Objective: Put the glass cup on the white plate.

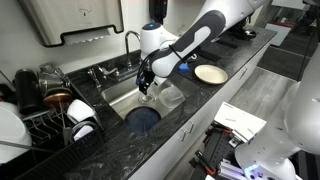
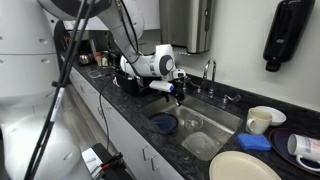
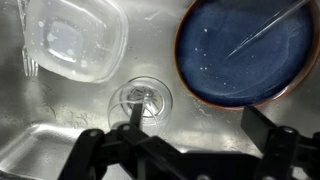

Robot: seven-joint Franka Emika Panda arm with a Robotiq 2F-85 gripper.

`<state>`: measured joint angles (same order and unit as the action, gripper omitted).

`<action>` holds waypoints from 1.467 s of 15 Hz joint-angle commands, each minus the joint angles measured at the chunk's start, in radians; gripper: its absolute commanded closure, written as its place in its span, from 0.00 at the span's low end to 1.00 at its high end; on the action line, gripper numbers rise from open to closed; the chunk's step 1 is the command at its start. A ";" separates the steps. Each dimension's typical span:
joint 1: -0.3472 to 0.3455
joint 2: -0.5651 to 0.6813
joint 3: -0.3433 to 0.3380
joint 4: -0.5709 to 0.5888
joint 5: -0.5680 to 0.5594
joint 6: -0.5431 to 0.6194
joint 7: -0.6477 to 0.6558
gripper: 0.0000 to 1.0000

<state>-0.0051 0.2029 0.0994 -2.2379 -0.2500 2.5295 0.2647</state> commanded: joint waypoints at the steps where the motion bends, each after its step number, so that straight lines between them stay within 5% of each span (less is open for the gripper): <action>1: 0.018 0.137 -0.025 0.155 0.098 -0.083 -0.122 0.00; 8: -0.011 0.280 -0.032 0.300 0.262 -0.104 -0.263 0.00; 17: -0.016 0.301 -0.051 0.301 0.264 -0.068 -0.304 0.00; 22: -0.059 0.326 -0.014 0.293 0.361 0.032 -0.352 0.00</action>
<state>-0.0339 0.5080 0.0617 -1.9417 0.0449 2.5053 -0.0386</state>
